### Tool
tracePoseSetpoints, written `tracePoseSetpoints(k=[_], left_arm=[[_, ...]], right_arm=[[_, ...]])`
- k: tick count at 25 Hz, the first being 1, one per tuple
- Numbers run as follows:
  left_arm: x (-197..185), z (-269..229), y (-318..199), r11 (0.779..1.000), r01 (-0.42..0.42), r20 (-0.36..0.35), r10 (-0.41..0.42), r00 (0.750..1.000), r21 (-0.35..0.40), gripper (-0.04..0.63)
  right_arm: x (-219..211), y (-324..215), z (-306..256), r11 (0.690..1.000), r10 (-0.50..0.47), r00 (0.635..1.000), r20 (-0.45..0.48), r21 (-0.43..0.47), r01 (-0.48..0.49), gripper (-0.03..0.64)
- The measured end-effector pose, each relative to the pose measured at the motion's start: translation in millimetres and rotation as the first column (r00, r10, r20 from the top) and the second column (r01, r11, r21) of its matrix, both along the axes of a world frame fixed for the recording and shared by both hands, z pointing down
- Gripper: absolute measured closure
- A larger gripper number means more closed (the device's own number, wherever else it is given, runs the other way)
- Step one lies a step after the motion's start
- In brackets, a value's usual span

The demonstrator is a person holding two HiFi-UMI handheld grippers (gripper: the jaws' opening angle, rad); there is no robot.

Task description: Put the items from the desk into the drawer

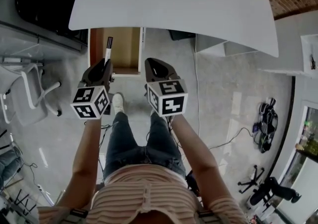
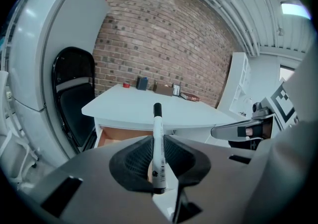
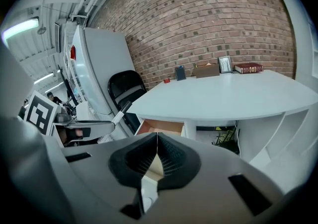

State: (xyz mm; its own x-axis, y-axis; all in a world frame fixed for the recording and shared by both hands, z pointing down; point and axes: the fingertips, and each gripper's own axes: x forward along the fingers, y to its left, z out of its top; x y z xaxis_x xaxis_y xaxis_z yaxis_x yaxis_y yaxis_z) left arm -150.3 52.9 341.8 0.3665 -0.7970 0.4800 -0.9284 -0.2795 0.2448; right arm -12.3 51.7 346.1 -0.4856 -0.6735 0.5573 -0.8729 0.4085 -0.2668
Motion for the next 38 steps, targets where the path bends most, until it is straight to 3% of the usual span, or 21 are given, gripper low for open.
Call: tracePoseSetpoints(k=[9, 23, 32, 38], left_arm=[[-47.5, 67.1, -4.2, 0.988, -0.015, -0.017, 0.013, 1.000, -0.153, 0.522], [-54.2, 154.5, -46.8, 0.961, -0.054, -0.010, 0.054, 0.999, -0.270, 0.522], [-51.5, 220.4, -80.9, 0.933, -0.036, -0.037, 0.024, 0.999, -0.357, 0.522], [-60.7, 249.3, -100.0, 0.922, 0.023, -0.048, -0.045, 0.998, -0.385, 0.522]], right_arm=[[-38.4, 2.3, 35.5, 0.998, 0.033, 0.998, -0.048, -0.048, -0.035, 0.600], [-74.6, -17.0, 121.6, 0.989, -0.004, 0.999, -0.053, -0.145, -0.003, 0.600], [-77.4, -29.2, 166.0, 0.982, -0.044, 0.996, -0.076, -0.189, 0.029, 0.600], [-82.2, -36.7, 189.6, 0.968, -0.052, 0.997, -0.062, -0.247, 0.035, 0.600]])
